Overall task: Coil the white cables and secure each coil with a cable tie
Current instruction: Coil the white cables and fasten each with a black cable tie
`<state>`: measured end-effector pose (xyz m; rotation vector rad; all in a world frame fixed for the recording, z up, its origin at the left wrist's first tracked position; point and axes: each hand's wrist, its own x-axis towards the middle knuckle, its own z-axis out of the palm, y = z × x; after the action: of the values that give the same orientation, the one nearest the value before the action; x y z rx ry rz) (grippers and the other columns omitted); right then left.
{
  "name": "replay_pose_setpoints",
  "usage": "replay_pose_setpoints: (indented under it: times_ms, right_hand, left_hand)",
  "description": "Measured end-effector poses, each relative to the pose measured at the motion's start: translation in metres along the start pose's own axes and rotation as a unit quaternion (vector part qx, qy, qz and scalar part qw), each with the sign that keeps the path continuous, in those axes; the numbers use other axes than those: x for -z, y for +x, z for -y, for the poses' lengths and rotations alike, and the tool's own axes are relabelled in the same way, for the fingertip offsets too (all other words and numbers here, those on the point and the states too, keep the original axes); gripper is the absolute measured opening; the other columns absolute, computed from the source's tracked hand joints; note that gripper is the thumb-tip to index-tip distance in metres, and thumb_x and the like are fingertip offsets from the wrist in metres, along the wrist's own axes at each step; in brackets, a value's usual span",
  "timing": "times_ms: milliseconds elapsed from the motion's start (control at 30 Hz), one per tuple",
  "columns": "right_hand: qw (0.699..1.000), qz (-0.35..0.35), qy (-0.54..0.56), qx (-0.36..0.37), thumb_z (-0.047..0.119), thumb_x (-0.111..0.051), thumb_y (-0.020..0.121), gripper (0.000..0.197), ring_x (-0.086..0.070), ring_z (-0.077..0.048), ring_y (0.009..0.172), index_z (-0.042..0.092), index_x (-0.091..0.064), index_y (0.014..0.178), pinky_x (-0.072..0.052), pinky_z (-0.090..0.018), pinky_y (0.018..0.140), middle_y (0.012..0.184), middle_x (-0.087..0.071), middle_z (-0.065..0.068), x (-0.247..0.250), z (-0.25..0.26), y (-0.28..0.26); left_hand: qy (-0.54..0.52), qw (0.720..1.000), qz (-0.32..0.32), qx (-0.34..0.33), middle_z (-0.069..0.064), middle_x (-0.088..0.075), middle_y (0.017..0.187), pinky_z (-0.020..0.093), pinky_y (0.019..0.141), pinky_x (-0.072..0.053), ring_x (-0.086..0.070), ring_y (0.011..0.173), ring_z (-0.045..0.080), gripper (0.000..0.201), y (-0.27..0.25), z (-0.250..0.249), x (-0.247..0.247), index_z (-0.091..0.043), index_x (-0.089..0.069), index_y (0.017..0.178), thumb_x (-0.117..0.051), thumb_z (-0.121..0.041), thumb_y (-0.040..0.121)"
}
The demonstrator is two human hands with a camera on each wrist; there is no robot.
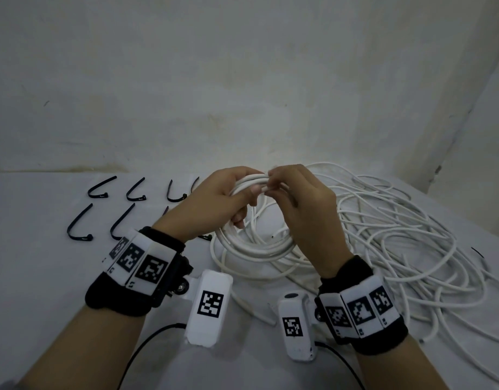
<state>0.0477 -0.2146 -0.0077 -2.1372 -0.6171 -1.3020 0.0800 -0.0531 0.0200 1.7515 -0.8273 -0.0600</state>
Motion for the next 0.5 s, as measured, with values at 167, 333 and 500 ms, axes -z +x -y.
replay_pose_setpoints:
  times_ms: [167, 333, 500]
  right_hand:
    - [0.996, -0.037, 0.056, -0.057, -0.003, -0.067, 0.081, 0.007, -0.062, -0.015, 0.082, 0.0, -0.061, 0.084, -0.052, -0.026, 0.069, 0.09, -0.068, -0.011, -0.003, -0.002, -0.002]
    - [0.985, -0.029, 0.124, -0.114, 0.006, -0.071, 0.08, 0.012, -0.065, -0.012, 0.086, 0.01, -0.064, 0.089, -0.052, -0.019, 0.069, 0.1, -0.068, -0.005, -0.002, -0.001, -0.001]
    - [0.907, -0.005, 0.312, -0.284, 0.023, -0.064, 0.089, 0.017, -0.065, -0.021, 0.06, 0.016, -0.048, 0.09, -0.054, -0.033, 0.052, 0.083, -0.067, -0.003, 0.003, 0.01, 0.006]
  left_hand:
    - [0.014, 1.0, 0.004, -0.002, 0.002, -0.056, 0.075, 0.038, 0.062, -0.057, -0.053, 0.047, 0.011, 0.023, -0.001, -0.002, 0.003, -0.014, -0.062, 0.116, -0.05, -0.016, 0.097]
    - [0.024, 0.999, -0.02, -0.014, -0.001, -0.053, 0.066, 0.023, 0.049, -0.045, -0.046, 0.047, 0.011, 0.022, -0.001, -0.004, 0.007, -0.014, -0.063, 0.115, -0.052, -0.013, 0.096]
    - [0.006, 0.999, -0.027, -0.029, -0.005, -0.053, 0.063, 0.023, 0.047, -0.042, -0.045, 0.047, 0.012, 0.022, 0.0, -0.004, 0.001, -0.015, -0.063, 0.116, -0.053, -0.013, 0.096]
